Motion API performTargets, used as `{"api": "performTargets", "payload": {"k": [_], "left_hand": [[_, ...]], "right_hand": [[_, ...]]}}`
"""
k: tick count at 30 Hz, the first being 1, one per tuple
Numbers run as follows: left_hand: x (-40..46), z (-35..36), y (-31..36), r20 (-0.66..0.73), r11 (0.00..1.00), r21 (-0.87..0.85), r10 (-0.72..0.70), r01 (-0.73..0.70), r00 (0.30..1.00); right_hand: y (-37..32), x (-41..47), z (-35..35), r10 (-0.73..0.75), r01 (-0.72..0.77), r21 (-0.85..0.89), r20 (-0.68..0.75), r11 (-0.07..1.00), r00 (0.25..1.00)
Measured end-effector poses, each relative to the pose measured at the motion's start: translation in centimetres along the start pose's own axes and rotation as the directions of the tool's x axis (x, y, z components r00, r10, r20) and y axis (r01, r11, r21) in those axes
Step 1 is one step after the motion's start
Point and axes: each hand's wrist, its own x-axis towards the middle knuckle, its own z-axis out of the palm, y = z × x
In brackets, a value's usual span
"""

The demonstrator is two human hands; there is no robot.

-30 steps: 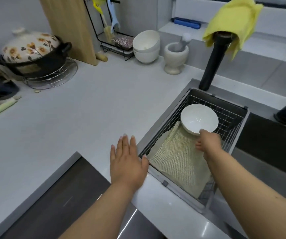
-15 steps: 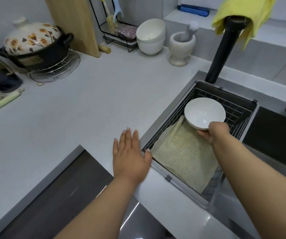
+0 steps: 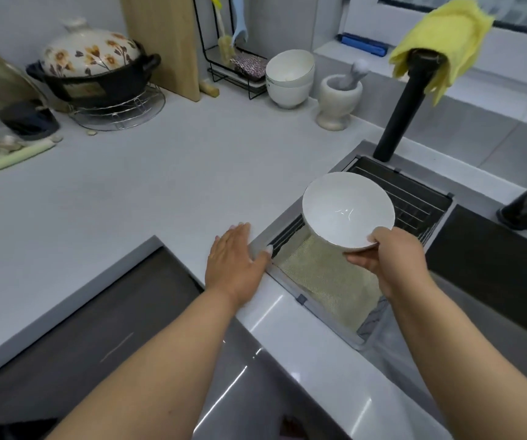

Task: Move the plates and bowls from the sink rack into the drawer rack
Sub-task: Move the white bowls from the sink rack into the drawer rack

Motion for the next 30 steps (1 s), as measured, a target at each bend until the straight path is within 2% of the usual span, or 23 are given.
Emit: {"api": "performTargets", "payload": {"k": [1,2,3,4,5,6,7,9,14,17,21,25,30], "left_hand": [[-0.5,-0.5,0.1,0.024,0.984,-0.172,-0.05,0.054,0.998],[-1.2,-1.2,0.2,0.063,0.914,-0.383,-0.117,0.132,0.991],[-2.1,-2.0,0.4,0.126,0.774,-0.597,-0.168,0.21,0.978],[-3.3,-2.9,0.5,0.195,0.587,-0.763,-0.191,0.271,0.962],[-4.4,-3.9,0.5,0.242,0.418,-0.855,-0.199,0.305,0.95],[-5.5,-4.8,0.2,0.264,0.295,-0.902,-0.199,0.315,0.944],[-6.8,-5.8,-0.1,0.269,0.207,-0.928,-0.201,0.31,0.942],[-9.5,-7.7,-1.1,0.266,0.105,-0.952,-0.192,0.289,0.945],[-16.4,-11.5,-5.7,0.218,-0.01,-0.974,-0.33,0.228,0.919],[-21.1,-13.6,-9.1,0.2,-0.095,-0.98,-0.428,0.176,0.881],[-27.8,-15.7,-13.7,0.174,-0.143,-0.983,-0.533,0.115,0.828],[-34.7,-17.1,-18.2,0.157,-0.144,-0.986,-0.632,0.084,0.759],[-43.8,-18.6,-24.2,0.148,-0.088,-0.989,-0.734,0.123,0.663]], "right_hand": [[-0.1,-1.1,0.5,-0.006,0.008,-0.043,0.032,0.999,0.999],[-0.1,-2.2,1.0,-0.015,0.02,-0.087,0.066,0.996,0.998],[0.0,-3.4,1.7,-0.022,0.035,-0.129,0.1,0.991,0.995],[0.1,-4.6,2.6,-0.025,0.048,-0.166,0.138,0.985,0.99],[0.3,-5.8,3.5,-0.027,0.063,-0.196,0.179,0.978,0.983],[0.6,-7.1,4.5,-0.031,0.082,-0.22,0.227,0.972,0.973],[0.9,-8.3,5.6,-0.032,0.101,-0.237,0.277,0.966,0.96],[1.9,-10.8,7.6,-0.017,0.122,-0.271,0.361,0.955,0.932],[5.3,-16.8,12.1,0.065,0.136,-0.328,0.535,0.935,0.842],[8.0,-20.9,14.7,0.153,0.109,-0.358,0.628,0.927,0.763],[12.0,-26.2,17.8,0.255,0.034,-0.359,0.723,0.933,0.643],[15.9,-32.1,20.8,0.382,-0.105,-0.386,0.765,0.916,0.519],[21.7,-39.8,23.9,0.529,-0.116,-0.527,0.765,0.842,0.368]]}}
